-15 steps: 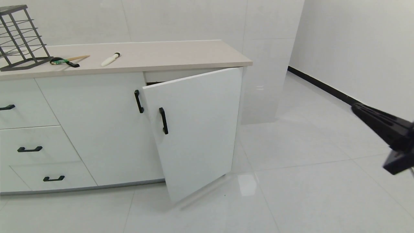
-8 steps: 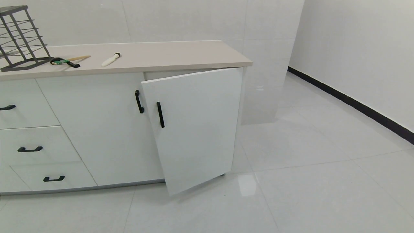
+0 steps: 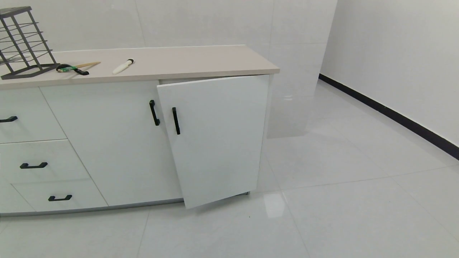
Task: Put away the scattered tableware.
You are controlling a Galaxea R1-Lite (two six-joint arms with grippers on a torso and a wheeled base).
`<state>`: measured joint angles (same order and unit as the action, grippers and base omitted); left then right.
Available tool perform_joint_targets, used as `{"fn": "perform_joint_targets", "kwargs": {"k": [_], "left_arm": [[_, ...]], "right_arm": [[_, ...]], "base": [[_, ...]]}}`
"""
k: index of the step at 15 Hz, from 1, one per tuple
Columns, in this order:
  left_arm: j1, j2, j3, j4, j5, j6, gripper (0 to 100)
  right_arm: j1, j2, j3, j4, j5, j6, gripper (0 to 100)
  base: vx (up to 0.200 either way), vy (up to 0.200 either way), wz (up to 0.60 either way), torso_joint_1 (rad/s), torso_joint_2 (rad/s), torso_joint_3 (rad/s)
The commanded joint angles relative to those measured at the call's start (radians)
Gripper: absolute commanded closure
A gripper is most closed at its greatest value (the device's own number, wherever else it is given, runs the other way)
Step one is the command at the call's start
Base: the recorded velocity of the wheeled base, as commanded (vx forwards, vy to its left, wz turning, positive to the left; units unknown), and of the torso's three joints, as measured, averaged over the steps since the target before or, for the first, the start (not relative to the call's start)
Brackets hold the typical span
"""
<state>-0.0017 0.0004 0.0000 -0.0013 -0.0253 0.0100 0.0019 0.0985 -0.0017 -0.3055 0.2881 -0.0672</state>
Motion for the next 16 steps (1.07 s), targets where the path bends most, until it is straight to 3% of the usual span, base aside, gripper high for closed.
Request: {"fn": "perform_joint_targets", "kwargs": {"k": [1,2,4,6,7,16], "left_arm": [[0.000,0.000,0.000,0.000,-0.001,-0.001,0],[0.000,0.000,0.000,0.000,-0.001,-0.001,0],[0.000,0.000,0.000,0.000,0.001,-0.002,0],[0.000,0.000,0.000,0.001,-0.001,-0.001,0],[0.000,0.000,0.000,0.000,-0.001,-0.002,0],[0.000,0.000,0.000,0.001,-0.001,-0.004,0]], "right_arm": [[-0.003,-0.097,0.002,0.155,-0.093,0.029,100],[-0.003,-0.097,0.002,0.246,-0.115,0.030,100],[-0.003,-0.097,0.002,0.258,-0.158,0.044,100],[-0.003,-0.097,-0.003,0.329,-0.290,0.061,100],[-0.003,-0.097,0.000,0.313,-0.306,0.090,100],[-0.003,-0.097,0.000,0.310,-0.303,0.090,100]], "base": [[0.000,0.000,0.00,0.000,0.00,0.000],[0.000,0.000,0.00,0.000,0.00,0.000],[0.000,0.000,0.00,0.000,0.00,0.000],[0.000,0.000,0.00,0.000,0.00,0.000],[0.000,0.000,0.00,0.000,0.00,0.000],[0.000,0.000,0.00,0.000,0.00,0.000]]}}
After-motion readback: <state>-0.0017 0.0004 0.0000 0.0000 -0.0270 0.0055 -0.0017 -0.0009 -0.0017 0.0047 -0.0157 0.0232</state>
